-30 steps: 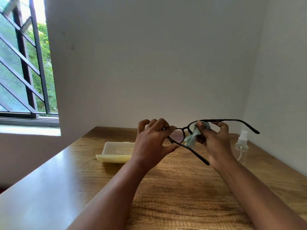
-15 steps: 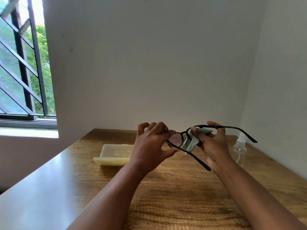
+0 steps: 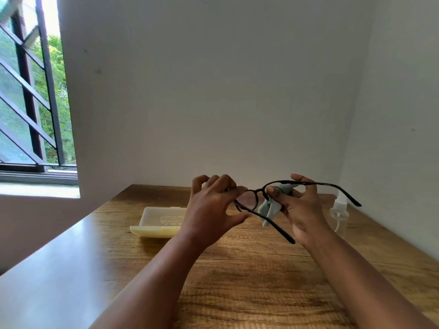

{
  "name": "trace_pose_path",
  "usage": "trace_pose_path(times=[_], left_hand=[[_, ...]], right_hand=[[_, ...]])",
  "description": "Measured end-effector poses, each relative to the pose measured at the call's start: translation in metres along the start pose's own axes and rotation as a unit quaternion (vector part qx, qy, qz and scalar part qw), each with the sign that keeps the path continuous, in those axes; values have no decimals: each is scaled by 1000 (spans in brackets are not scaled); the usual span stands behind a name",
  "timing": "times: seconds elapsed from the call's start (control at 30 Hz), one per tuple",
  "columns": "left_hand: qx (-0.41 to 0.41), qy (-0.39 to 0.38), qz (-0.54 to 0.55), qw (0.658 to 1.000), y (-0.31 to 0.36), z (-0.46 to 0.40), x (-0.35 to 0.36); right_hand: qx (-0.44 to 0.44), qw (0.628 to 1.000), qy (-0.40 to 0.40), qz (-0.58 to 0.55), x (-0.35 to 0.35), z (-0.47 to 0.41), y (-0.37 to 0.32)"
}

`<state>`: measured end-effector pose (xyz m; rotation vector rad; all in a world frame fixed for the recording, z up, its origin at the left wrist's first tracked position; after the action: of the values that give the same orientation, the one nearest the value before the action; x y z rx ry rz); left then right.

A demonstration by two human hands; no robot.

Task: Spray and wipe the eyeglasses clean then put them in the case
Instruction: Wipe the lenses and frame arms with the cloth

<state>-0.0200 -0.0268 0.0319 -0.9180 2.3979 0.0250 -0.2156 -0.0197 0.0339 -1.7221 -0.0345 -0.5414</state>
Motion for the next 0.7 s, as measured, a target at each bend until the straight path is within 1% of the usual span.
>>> trace_pose_path(times=[0.27,0.47,0.57,0.7], left_hand=[[-6,7,-3,1000,4,-2,2],[-2,-1,-16,1000,-1,1,0],[7,-3,-26,1000,-3,1,2],[8,7,-21,1000,-1,0,2]], right_hand=[[-8,999,34,25,-2,-4,3],[2,1000,-21,7,-3,-4,1],[-10,1000,-16,21,-2,-3,1],[-22,1000,-3,-4,-2,-3,1]])
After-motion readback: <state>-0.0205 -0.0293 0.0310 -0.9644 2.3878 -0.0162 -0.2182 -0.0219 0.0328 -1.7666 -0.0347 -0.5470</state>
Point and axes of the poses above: each hand's wrist, its own z-axis away from the middle knuckle, its own x-axis out of the palm, y = z × x, the point moved 1 cm from there along -z, towards the middle knuckle, and after that the axes turned 12 degrees about x, right-handed, at the moved point
